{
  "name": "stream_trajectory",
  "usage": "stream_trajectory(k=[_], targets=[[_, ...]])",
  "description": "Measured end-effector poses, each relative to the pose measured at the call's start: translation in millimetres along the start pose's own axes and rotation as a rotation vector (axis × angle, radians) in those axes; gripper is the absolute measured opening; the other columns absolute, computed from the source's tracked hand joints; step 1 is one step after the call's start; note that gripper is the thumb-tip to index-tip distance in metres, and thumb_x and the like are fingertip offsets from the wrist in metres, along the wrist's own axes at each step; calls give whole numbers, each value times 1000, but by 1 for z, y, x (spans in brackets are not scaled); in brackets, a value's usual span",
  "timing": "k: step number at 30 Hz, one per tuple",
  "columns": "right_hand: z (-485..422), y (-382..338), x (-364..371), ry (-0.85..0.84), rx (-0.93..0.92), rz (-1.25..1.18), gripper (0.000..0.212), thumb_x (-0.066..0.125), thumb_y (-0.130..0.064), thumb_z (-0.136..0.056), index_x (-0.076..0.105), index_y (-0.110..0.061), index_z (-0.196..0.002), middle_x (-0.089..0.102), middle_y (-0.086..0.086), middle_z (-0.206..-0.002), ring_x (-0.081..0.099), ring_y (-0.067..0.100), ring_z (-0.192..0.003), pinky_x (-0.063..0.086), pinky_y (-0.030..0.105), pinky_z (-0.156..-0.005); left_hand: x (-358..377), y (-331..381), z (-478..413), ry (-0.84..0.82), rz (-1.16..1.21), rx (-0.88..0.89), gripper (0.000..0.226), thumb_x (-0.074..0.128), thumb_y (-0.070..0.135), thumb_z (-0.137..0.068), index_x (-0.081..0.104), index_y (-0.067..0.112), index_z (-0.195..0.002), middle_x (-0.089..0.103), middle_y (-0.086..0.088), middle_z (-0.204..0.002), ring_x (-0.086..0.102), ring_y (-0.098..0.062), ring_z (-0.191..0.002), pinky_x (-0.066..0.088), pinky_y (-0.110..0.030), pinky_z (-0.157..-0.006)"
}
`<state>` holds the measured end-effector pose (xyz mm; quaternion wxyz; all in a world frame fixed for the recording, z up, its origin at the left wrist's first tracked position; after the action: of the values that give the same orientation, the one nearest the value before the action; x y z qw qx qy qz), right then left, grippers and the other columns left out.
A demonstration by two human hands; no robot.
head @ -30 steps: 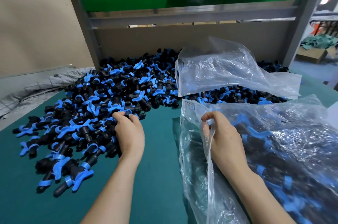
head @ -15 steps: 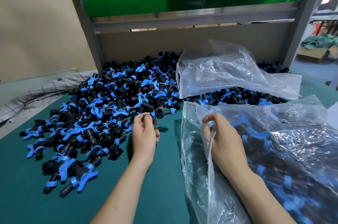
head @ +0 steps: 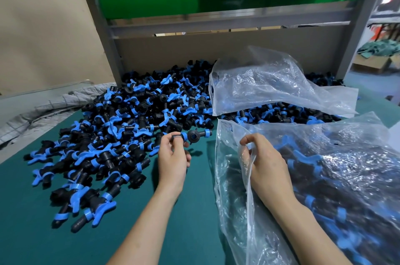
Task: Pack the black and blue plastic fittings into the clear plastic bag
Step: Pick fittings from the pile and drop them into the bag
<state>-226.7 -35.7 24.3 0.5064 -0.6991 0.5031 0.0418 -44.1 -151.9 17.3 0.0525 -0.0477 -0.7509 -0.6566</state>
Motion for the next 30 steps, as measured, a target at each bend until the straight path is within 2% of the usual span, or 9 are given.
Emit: stream_trajectory(k=[5,9,17,19,22,24,26,30], targets=[[0,0,0,6,-3,5,14,54,-31,-98,47,-43,-96,60,-19,-82,56,5,-72,44,34,-58,0,2,1,5,8,-6,12,43,18,-103,54,21,-100,55,0,-84,48,-10,-51,38,-23,-43],[0,-1,0,6,-8,0,12,53,-32,-98,47,-42,-96,58,-25,-87,56,4,-74,38,32,-62,-1,3,1,8,10,-16,11,43,16,-103,54,17,-102,55,-1,-83,48,-11,-52,38,-23,-43],[0,0,0,4,4,-9,15,54,-31,-97,46,-44,-95,60,-22,-84,57,2,-76,39,29,-59,-3,-1,-2,18,21,-44,13,44,19,-102,57,20,-100,57,-1,-84,49,-7,-49,39,-21,-41],[0,0,0,1,6,-4,16,53,-31,-97,46,-45,-95,60,-24,-87,56,0,-78,40,28,-59,-2,-4,-4,20,176,-152,14,45,20,-101,58,16,-96,57,-1,-81,48,-7,-47,37,-21,-40],[1,0,0,1,3,-4,15,53,-32,-97,46,-45,-94,59,-27,-88,56,0,-80,40,25,-59,1,-11,-5,-62,655,-456,14,49,24,-99,55,16,-89,56,3,-72,43,-6,-47,34,-18,-39],[0,0,0,4,-1,-3,14,54,-32,-97,47,-44,-95,59,-27,-88,56,0,-81,40,26,-59,1,-15,-5,-100,882,-590,16,44,23,-99,51,14,-88,56,4,-71,42,-6,-49,35,-17,-39],[0,0,0,6,-4,4,13,54,-31,-98,48,-42,-95,59,-25,-87,56,1,-80,41,30,-59,0,-17,-6,-107,965,-628,20,39,23,-100,49,12,-87,55,3,-72,41,-6,-52,35,-17,-39],[0,0,0,8,-1,7,12,54,-32,-98,48,-42,-96,59,-26,-88,56,2,-78,41,31,-61,1,-17,-6,-120,964,-627,22,39,25,-101,50,12,-87,56,4,-73,42,-5,-54,36,-17,-40]])
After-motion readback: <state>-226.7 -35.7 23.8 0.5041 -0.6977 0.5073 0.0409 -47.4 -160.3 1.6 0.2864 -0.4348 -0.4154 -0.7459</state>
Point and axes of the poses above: each hand's wrist, its own z-axis away from the middle knuckle, its own x-axis out of the palm, y = z × x, the point moved 4 cm from there along -z, towards the middle knuckle
